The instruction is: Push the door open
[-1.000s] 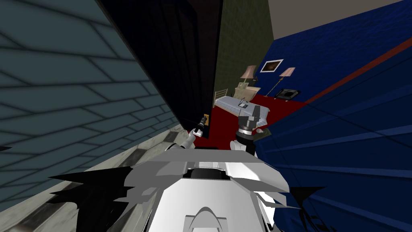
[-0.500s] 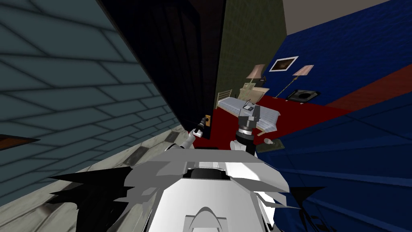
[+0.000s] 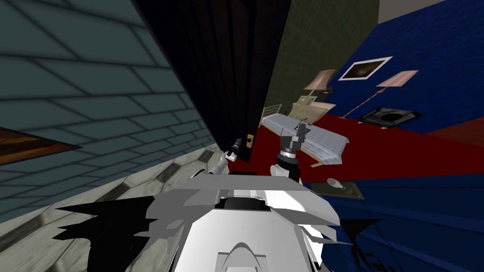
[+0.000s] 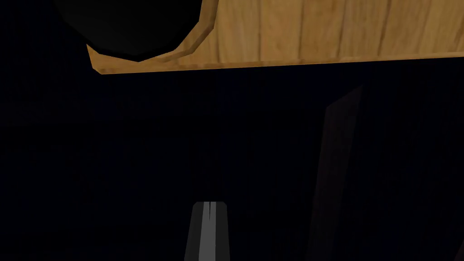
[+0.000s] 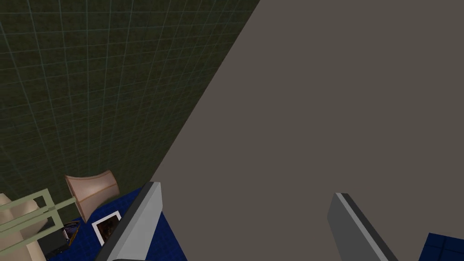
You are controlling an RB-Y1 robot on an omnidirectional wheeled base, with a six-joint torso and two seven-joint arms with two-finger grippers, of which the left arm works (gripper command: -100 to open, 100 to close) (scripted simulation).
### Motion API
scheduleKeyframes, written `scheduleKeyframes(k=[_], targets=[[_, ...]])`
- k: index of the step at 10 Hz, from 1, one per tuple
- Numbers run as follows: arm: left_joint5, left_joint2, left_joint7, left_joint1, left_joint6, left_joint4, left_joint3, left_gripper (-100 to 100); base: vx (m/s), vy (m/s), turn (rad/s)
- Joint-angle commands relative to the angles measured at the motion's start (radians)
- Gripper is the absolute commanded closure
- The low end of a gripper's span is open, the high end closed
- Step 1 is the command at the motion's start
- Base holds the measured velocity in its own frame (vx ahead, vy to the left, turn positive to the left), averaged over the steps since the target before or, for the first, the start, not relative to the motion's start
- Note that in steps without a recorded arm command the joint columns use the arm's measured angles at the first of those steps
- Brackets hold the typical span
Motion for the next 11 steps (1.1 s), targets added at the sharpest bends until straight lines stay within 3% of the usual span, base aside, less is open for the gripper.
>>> scheduleKeyframes(k=[1,4,8,9,10,11], targets=[[0.030,0.006,-0.030,0.021,0.006,-0.025,-0.034,-100,-0.125,0.065,0.107],[0.089,0.005,-0.089,0.074,0.033,-0.103,-0.103,-100,-0.098,0.044,0.122],[0.158,-0.026,-0.159,0.137,0.065,-0.194,-0.184,-100,-0.087,0.015,0.101],[0.158,-0.026,-0.159,0.137,0.065,-0.194,-0.184,-100,-0.056,0.001,0.029],[0.181,-0.043,-0.181,0.157,0.076,-0.224,-0.210,-100,-0.088,-0.021,0.089],[0.168,-0.034,-0.170,0.155,0.065,-0.212,-0.200,-100,-0.048,-0.016,0.021]])
